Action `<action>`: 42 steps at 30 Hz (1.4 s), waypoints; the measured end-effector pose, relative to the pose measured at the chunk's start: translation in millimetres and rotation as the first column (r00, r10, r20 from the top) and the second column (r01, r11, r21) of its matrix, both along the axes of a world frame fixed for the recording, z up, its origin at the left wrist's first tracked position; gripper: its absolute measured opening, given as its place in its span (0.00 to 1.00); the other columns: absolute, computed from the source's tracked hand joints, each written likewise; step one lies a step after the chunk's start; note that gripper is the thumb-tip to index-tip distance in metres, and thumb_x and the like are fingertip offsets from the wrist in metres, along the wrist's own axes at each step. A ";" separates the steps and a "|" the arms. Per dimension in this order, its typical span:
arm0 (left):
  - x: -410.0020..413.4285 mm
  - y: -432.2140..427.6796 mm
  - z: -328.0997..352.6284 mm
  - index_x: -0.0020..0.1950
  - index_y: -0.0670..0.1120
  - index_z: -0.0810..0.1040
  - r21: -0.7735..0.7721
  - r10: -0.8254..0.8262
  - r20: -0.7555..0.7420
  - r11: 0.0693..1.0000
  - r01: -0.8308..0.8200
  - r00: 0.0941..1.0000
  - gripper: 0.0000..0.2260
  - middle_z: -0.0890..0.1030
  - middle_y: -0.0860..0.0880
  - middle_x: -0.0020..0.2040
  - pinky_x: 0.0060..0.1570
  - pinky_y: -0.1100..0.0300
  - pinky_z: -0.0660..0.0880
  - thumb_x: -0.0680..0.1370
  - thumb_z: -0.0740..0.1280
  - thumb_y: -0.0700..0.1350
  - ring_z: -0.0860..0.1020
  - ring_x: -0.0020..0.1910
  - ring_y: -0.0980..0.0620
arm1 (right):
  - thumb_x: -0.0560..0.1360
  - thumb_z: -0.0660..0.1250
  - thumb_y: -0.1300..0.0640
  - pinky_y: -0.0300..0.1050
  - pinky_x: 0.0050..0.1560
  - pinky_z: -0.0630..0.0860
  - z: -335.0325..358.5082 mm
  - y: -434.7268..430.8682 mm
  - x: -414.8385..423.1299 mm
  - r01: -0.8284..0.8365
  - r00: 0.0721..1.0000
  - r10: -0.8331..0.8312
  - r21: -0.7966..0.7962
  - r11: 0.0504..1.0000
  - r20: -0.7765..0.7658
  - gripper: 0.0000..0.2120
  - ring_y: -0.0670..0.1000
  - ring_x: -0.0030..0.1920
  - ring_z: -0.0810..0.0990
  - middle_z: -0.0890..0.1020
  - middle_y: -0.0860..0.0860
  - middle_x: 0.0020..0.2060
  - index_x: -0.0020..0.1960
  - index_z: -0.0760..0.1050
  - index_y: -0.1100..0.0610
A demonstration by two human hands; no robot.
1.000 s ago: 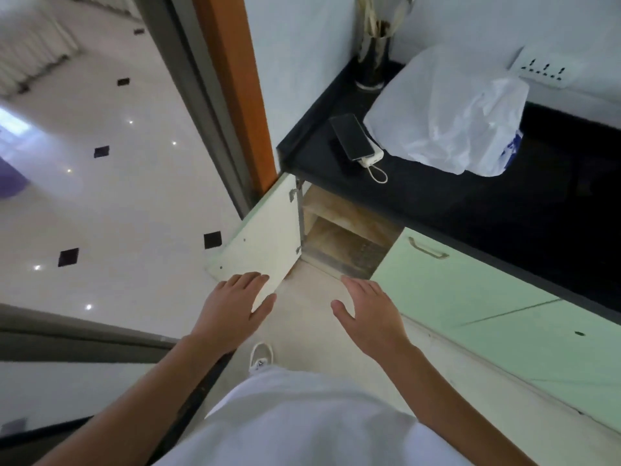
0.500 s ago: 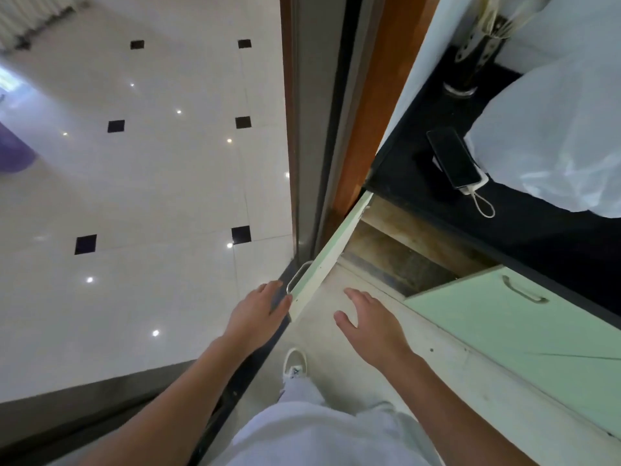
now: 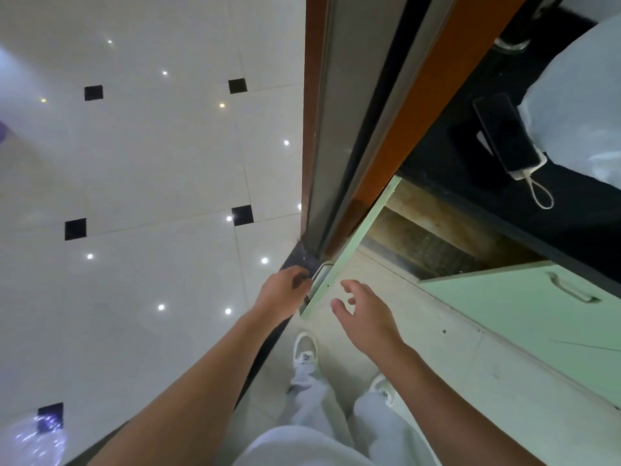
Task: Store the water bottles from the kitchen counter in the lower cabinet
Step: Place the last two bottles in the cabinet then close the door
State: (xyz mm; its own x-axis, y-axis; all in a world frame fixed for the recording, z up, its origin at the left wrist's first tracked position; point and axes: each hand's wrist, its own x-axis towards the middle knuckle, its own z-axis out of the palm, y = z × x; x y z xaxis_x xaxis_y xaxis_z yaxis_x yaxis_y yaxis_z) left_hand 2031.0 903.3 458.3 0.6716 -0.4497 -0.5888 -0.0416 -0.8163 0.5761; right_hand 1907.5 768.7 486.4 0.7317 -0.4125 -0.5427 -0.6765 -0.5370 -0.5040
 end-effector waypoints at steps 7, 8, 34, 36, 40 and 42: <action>-16.6 -8.7 -14.8 0.61 0.49 0.83 -0.026 0.018 -0.035 0.999 -0.019 0.999 0.10 0.83 0.53 0.52 0.43 0.65 0.73 0.82 0.66 0.47 0.79 0.47 0.55 | 0.80 0.63 0.43 0.45 0.59 0.74 -5.9 -0.7 -12.7 0.042 0.999 -0.042 0.022 0.999 0.001 0.22 0.48 0.61 0.77 0.76 0.45 0.66 0.72 0.68 0.48; -20.1 -11.8 -17.0 0.60 0.49 0.84 -0.030 0.007 -0.047 1.000 -0.008 0.999 0.10 0.84 0.53 0.53 0.43 0.65 0.73 0.82 0.67 0.48 0.80 0.46 0.55 | 0.80 0.63 0.43 0.44 0.59 0.74 -5.9 -3.1 -17.3 0.059 0.998 -0.059 0.020 0.998 0.002 0.22 0.48 0.61 0.78 0.77 0.45 0.66 0.72 0.68 0.48; -150.6 -205.6 -29.0 0.46 0.42 0.78 -0.067 0.264 -0.317 0.952 -0.299 0.911 0.02 0.87 0.46 0.38 0.40 0.52 0.81 0.76 0.70 0.37 0.86 0.35 0.48 | 0.78 0.67 0.55 0.43 0.55 0.77 1.1 -165.9 -192.2 0.244 0.961 -0.247 0.039 0.969 0.127 0.13 0.45 0.49 0.80 0.79 0.45 0.54 0.62 0.78 0.50; -154.3 -219.2 -27.2 0.47 0.41 0.79 -0.062 0.253 -0.301 0.957 -0.283 0.919 0.01 0.87 0.47 0.38 0.38 0.55 0.80 0.76 0.69 0.37 0.86 0.35 0.49 | 0.78 0.66 0.55 0.46 0.56 0.77 2.6 -179.4 -199.0 0.229 0.964 -0.233 0.045 0.972 0.129 0.14 0.46 0.51 0.80 0.78 0.45 0.56 0.64 0.77 0.50; -159.3 -244.2 -21.9 0.49 0.39 0.79 -0.069 0.235 -0.269 0.962 -0.262 0.934 0.03 0.87 0.46 0.40 0.36 0.57 0.80 0.77 0.69 0.37 0.87 0.36 0.50 | 0.79 0.65 0.54 0.47 0.56 0.77 6.7 -208.7 -205.2 0.198 0.972 -0.199 0.019 0.980 0.126 0.15 0.48 0.52 0.80 0.78 0.46 0.58 0.66 0.75 0.50; -160.6 -255.5 -22.7 0.50 0.38 0.79 -0.072 0.250 -0.273 0.958 -0.278 0.929 0.04 0.87 0.45 0.40 0.37 0.56 0.81 0.77 0.69 0.37 0.87 0.37 0.48 | 0.79 0.65 0.54 0.46 0.57 0.77 6.8 -220.9 -204.8 0.195 0.973 -0.194 -0.002 0.981 0.126 0.16 0.49 0.53 0.79 0.77 0.46 0.60 0.67 0.74 0.50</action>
